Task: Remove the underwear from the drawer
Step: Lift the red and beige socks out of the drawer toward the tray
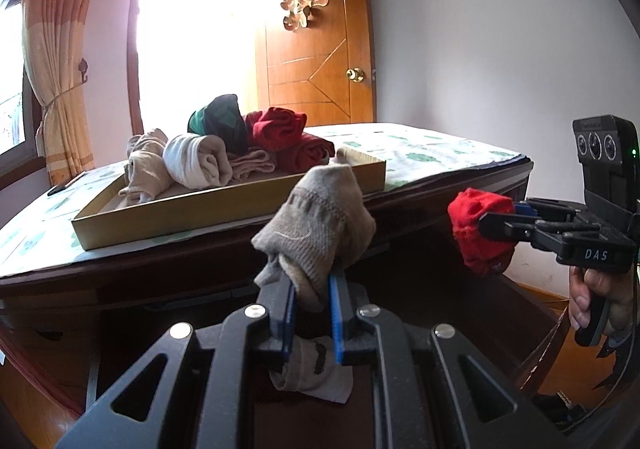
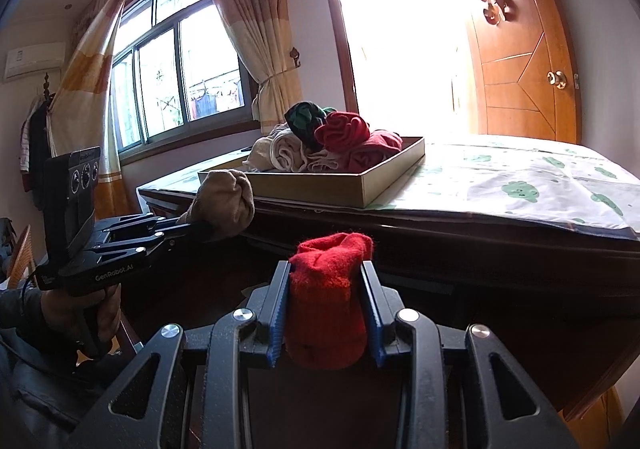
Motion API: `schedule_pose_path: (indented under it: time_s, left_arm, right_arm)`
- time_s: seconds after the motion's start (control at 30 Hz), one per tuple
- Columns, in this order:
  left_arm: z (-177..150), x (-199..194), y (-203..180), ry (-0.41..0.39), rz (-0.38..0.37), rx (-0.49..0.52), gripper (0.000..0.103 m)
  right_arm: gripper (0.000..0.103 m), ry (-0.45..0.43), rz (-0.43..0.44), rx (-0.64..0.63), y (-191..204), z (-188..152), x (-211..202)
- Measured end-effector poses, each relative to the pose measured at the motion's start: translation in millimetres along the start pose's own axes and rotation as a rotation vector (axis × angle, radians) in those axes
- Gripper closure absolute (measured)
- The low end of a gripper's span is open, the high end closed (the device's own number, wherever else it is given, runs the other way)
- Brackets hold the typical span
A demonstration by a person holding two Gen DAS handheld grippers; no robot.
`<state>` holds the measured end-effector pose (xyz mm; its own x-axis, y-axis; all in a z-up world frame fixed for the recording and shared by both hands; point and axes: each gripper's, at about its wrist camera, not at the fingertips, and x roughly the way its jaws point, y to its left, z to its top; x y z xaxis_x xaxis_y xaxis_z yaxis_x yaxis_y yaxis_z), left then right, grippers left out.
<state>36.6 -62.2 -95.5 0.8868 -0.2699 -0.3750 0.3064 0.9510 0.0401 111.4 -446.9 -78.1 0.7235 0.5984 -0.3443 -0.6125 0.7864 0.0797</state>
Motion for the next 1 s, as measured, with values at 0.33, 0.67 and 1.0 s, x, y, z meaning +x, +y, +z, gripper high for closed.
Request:
schedule_pose_path:
  time_s: [0.33, 0.67, 1.0]
  left_arm:
    - [-1.5, -5.4, -2.4, -0.033, 0.010, 0.016, 0.091]
    - [-2.0, -11.9, -5.5, -0.084, 0.032, 0.033, 0.091]
    - [1.9, -14.4, -4.3, -0.112, 0.031, 0.027, 0.091]
  right_arm:
    - [0.067, -0.035, -0.001, -0.014, -0.5, 0.1, -4.1]
    - [0.067, -0.085, -0.006, -0.037, 3.7, -2.2, -13.2]
    - [0.067, -0.100, -0.013, -0.094, 10.8, 2.6, -13.6]
